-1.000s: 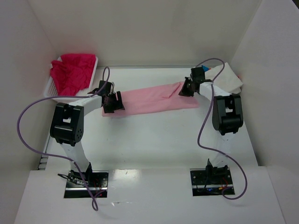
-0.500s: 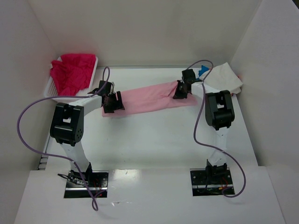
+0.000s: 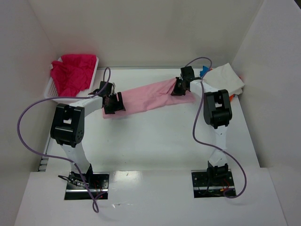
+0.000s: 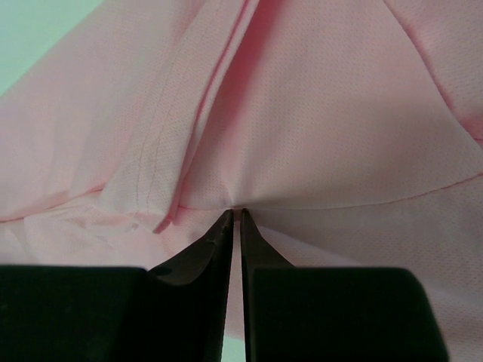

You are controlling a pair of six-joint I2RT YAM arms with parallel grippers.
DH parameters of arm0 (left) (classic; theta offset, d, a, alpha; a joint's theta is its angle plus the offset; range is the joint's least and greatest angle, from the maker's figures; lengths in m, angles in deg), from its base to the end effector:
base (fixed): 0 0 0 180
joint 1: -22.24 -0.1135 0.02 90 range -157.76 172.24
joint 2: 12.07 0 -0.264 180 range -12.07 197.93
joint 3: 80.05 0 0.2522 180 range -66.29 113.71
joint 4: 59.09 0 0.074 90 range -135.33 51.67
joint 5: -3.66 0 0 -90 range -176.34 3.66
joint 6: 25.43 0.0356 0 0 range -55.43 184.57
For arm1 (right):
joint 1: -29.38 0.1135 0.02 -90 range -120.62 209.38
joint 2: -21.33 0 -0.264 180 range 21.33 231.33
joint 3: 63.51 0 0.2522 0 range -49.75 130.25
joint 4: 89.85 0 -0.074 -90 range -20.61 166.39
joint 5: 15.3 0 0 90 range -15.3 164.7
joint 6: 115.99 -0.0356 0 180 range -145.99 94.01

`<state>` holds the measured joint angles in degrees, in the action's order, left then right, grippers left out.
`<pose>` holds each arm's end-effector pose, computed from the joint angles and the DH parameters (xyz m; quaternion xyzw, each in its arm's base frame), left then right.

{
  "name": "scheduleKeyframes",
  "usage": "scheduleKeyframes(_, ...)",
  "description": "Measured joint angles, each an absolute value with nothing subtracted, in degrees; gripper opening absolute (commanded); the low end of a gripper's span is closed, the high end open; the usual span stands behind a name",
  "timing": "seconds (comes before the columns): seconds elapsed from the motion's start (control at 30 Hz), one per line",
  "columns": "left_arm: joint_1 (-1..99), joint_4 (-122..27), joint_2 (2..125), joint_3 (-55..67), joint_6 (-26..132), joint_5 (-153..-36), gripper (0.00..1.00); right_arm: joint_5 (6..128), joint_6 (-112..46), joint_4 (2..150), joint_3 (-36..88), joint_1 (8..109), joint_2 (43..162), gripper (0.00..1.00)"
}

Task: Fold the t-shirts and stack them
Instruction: Rotate the tshirt 90 degrees

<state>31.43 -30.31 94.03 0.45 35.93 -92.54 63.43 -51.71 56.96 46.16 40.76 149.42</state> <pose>0.3788 -0.0652 0.1692 -0.1443 0.9398 -0.1477 0.2722 0.4788 0.1035 0.1562 0.0853 0.9365 0.1920 0.2807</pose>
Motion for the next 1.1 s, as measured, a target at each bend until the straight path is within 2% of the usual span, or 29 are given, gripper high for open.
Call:
scheduleKeyframes(0.5, 31.63, -28.38, 94.02, 0.84, 35.87, -89.11, 0.78, 70.53, -50.54, 55.94, 39.98, 41.03, 145.32, 0.14)
scheduleKeyframes(0.87, 34.9, -24.36, 92.76, 0.0, 36.31, -84.35, 0.78, 72.2, -49.75, 55.0, 40.46, 39.5, 145.22, 0.14)
scheduleKeyframes(1.1, 39.57, -19.69, 91.4, -1.02, 37.36, -84.0, 0.78, 72.16, -48.7, 52.54, 44.81, 38.89, 147.62, 0.14)
